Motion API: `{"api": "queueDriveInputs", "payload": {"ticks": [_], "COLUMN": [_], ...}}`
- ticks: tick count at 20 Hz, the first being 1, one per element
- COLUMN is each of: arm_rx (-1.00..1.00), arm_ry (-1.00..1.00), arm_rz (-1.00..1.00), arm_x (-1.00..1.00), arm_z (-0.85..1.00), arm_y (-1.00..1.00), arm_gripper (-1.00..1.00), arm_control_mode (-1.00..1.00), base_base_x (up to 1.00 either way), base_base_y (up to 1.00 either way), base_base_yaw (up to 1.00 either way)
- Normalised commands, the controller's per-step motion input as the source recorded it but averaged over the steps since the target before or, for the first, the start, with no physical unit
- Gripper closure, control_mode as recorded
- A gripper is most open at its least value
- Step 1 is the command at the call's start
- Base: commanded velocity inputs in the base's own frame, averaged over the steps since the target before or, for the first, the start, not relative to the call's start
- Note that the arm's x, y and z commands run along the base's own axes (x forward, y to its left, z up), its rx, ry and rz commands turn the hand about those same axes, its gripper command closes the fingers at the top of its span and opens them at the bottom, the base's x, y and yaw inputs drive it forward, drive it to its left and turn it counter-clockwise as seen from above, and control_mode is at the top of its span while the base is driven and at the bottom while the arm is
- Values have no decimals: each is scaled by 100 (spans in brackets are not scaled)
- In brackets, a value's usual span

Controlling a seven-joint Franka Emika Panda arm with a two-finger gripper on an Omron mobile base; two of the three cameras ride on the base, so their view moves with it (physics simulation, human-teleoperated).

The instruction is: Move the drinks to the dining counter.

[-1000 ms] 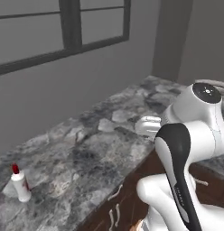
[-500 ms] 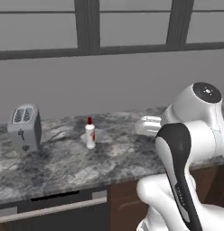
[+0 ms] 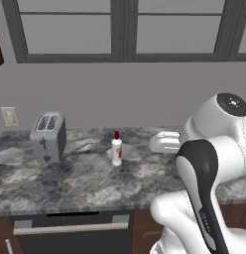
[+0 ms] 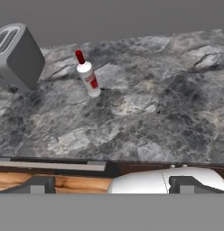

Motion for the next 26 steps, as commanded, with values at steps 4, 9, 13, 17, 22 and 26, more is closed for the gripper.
{"api": "queueDriveInputs", "payload": {"ticks": [4, 9, 13, 17, 22, 26], "arm_rx": [0, 0, 0, 0, 0, 0], "arm_ry": [0, 0, 0, 0, 0, 13], "arm_rz": [0, 0, 0, 0, 0, 5], "arm_x": [0, 0, 0, 0, 0, 75], "arm_z": [0, 0, 0, 0, 0, 0], "arm_y": [0, 0, 0, 0, 0, 0], "arm_gripper": [-100, -100, -100, -100, -100, -100], "arm_control_mode": [100, 100, 100, 100, 100, -100], "base_base_x": [96, 99, 100, 100, 100, 25], "base_base_y": [40, 22, 0, 0, 0, 0], "base_base_yaw": [21, 58, 43, 18, 1, 1]}}
